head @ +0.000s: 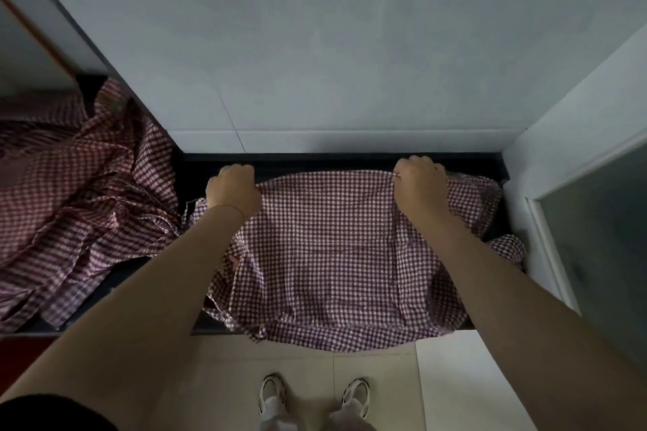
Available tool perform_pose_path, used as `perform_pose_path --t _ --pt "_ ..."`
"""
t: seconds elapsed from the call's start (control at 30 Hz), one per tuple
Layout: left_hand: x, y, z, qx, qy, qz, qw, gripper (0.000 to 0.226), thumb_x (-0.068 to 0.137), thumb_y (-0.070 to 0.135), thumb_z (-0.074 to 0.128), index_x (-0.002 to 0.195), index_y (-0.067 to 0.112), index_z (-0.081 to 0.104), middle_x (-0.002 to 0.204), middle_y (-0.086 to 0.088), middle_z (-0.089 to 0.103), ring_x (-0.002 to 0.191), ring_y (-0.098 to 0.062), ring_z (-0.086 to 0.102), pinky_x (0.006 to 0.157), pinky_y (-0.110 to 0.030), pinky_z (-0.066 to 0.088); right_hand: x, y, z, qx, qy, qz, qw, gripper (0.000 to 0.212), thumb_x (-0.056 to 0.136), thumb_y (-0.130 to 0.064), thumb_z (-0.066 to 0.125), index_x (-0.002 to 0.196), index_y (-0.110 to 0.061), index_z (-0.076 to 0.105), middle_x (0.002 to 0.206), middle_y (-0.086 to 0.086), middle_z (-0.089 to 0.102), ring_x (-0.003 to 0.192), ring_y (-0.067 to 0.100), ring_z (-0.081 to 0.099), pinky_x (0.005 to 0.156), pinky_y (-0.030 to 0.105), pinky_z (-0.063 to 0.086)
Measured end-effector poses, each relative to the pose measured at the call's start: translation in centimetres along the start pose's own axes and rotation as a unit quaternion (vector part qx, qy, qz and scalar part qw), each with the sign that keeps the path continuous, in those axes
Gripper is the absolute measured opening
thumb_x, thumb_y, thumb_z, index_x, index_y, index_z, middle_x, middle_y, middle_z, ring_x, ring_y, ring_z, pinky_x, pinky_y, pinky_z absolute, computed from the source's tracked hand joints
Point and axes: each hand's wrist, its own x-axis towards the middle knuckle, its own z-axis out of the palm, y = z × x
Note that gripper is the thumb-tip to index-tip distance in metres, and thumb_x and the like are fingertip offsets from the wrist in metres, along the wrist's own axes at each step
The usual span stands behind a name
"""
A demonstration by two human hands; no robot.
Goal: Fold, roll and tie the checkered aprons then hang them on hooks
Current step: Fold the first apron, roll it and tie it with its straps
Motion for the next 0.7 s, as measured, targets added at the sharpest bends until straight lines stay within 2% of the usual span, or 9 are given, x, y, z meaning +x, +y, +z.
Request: perform_pose_path --t 0.1,0.17,0.2,0.27,0.3,0.37,0.53,0.6,0.7 --pt "-0.6 0.0 -1.9 -0.043 0.193 0.081 0.977 0.019 0.077 0.008 0.059 0.07 0.012 0.042 0.069 -0.002 0.045 0.069 -0.027 0.046 0.067 -0.037 0.031 -0.3 0.3 -2.4 -0.026 0.171 0.003 0.985 0.011 0.079 -0.001 0.065 0.074 -0.008 0.059 0.073 0.01 0.059 0.074 0.031 0.056 0.074 0.041 0.035" --pt "-2.0 0.0 -2.3 0.001 0.245 0.155 0.957 0.012 0.078 0.008 0.062 0.073 0.012 0.052 0.071 -0.005 0.055 0.069 -0.03 0.055 0.07 -0.041 0.039 -1.6 0.2 -3.5 -0.065 0.193 -0.032 0.979 0.01 0.081 -0.003 0.064 0.077 -0.009 0.057 0.075 0.009 0.058 0.073 0.03 0.056 0.073 0.04 0.033" --pt "-2.9 0.0 -2.1 0.05 0.179 0.187 0.965 0.004 0.083 0.011 0.06 0.079 0.012 0.059 0.078 -0.006 0.062 0.075 -0.031 0.062 0.073 -0.042 0.045 -2.3 0.2 -3.8 -0.061 0.125 -0.061 0.988 0.006 0.084 -0.005 0.063 0.08 -0.008 0.059 0.078 0.01 0.061 0.074 0.03 0.057 0.074 0.04 0.036" --pt "-4.6 0.3 -1.8 0.16 -0.128 0.2 0.958 0.015 0.092 0.02 0.059 0.101 0.012 0.068 0.099 -0.007 0.07 0.093 -0.029 0.068 0.078 -0.037 0.054 -4.1 -0.1 -4.3 -0.051 -0.227 -0.068 0.97 0.01 0.089 -0.016 0.064 0.093 -0.008 0.067 0.089 0.009 0.067 0.079 0.027 0.062 0.077 0.037 0.049" --pt "-5.4 0.7 -1.6 0.183 -0.297 0.171 0.921 0.023 0.092 0.021 0.063 0.11 0.009 0.069 0.107 -0.009 0.071 0.099 -0.027 0.068 0.077 -0.031 0.055 -5.1 -0.5 -4.8 -0.066 -0.419 -0.043 0.905 0.019 0.088 -0.023 0.069 0.101 -0.009 0.07 0.092 0.007 0.069 0.08 0.023 0.064 0.077 0.034 0.053" --pt "-6.3 1.7 -1.4 0.174 -0.448 0.117 0.869 0.038 0.09 0.025 0.07 0.121 0.004 0.067 0.117 -0.011 0.07 0.101 -0.024 0.067 0.071 -0.026 0.056 -6.4 -1.0 -5.3 -0.078 -0.576 0.007 0.813 0.029 0.087 -0.027 0.072 0.11 -0.009 0.072 0.1 0.007 0.072 0.081 0.019 0.066 0.077 0.03 0.055" --pt "-5.9 4.8 1.0 0.031 -0.178 0.109 0.977 0.037 0.098 0.03 0.049 0.131 0.013 0.053 0.13 -0.01 0.055 0.118 -0.028 0.054 0.096 -0.041 0.049 -4.2 -0.7 -3.7 -0.054 -0.396 0.02 0.916 0.03 0.099 -0.024 0.056 0.125 -0.01 0.06 0.121 0.01 0.062 0.107 0.024 0.062 0.089 0.032 0.047" --pt "-6.0 6.0 2.6 0.01 -0.161 0.129 0.979 0.042 0.097 0.028 0.051 0.137 0.017 0.046 0.137 -0.009 0.046 0.125 -0.028 0.046 0.098 -0.043 0.046 -4.7 0.5 -2.9 -0.011 -0.329 -0.022 0.944 0.026 0.098 -0.02 0.055 0.122 -0.012 0.058 0.119 0.01 0.059 0.106 0.023 0.059 0.089 0.033 0.049" --pt "-6.1 7.5 5.1 0.012 -0.218 0.141 0.966 0.063 0.097 0.034 0.055 0.152 0.02 0.029 0.153 -0.006 0.032 0.138 -0.028 0.034 0.109 -0.045 0.039 -6.2 2.4 -1.1 0.015 -0.303 -0.049 0.952 0.052 0.096 -0.02 0.058 0.145 -0.017 0.041 0.141 0.009 0.047 0.123 0.025 0.05 0.101 0.043 0.046"
